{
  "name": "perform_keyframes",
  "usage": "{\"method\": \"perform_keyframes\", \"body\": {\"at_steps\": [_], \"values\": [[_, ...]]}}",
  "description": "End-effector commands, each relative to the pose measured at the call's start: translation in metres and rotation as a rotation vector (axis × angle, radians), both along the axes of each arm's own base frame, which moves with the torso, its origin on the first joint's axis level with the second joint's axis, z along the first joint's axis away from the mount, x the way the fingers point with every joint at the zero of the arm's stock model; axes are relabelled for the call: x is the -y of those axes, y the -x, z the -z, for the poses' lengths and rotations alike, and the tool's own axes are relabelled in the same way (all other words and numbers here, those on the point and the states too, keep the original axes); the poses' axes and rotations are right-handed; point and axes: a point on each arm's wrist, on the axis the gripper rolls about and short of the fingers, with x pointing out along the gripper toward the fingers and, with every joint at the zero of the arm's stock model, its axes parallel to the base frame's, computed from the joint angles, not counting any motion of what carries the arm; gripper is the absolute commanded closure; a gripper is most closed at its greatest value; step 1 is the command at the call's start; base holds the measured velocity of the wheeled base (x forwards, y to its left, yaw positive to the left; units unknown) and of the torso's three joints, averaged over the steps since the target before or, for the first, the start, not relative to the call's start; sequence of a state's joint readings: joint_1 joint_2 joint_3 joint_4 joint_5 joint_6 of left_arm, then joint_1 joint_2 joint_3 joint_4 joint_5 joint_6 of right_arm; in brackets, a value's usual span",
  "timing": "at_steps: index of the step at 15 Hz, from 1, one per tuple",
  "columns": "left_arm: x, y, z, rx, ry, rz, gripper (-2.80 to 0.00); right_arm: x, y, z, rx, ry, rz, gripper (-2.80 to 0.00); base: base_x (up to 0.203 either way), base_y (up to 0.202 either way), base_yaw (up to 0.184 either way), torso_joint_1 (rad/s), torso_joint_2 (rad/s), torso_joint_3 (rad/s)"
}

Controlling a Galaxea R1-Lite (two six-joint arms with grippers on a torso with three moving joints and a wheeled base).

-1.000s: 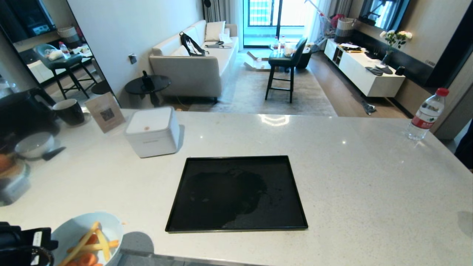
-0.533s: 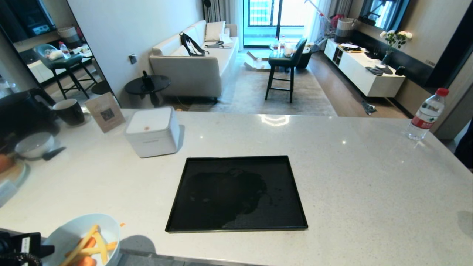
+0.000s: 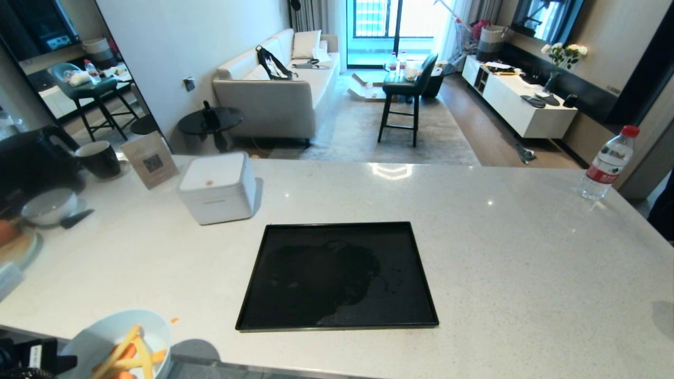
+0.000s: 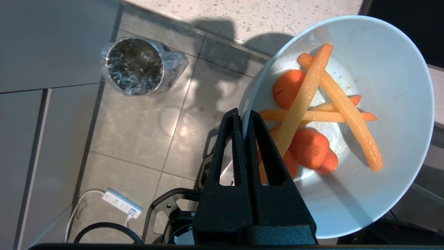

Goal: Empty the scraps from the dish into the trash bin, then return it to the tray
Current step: Move the bowl over the trash can

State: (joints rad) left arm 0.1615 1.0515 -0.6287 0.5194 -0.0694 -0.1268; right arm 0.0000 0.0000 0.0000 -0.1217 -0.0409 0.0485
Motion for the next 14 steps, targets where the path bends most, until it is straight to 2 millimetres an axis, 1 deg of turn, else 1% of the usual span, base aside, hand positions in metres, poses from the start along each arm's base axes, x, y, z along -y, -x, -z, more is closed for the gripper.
{"method": "perform_keyframes", "body": {"at_steps": [1,3,14], "values": [[0.0007,0.0004,0.0003,0.001,0.022,0.016,0.00,0.0000,0.0000,-0.0001,0.001,-0.001,0.000,0.00,0.000,0.000,0.000,0.000,0.00,0.000],[0.0014,0.0012,-0.0002,0.009,0.043,0.031,0.00,0.0000,0.0000,-0.0001,0.001,-0.001,0.000,0.00,0.000,0.000,0.000,0.000,0.00,0.000],[0.0027,0.0027,-0.0009,0.016,0.040,0.047,0.00,0.0000,0.0000,-0.0001,0.001,-0.001,0.000,0.00,0.000,0.000,0.000,0.000,0.00,0.000]]}}
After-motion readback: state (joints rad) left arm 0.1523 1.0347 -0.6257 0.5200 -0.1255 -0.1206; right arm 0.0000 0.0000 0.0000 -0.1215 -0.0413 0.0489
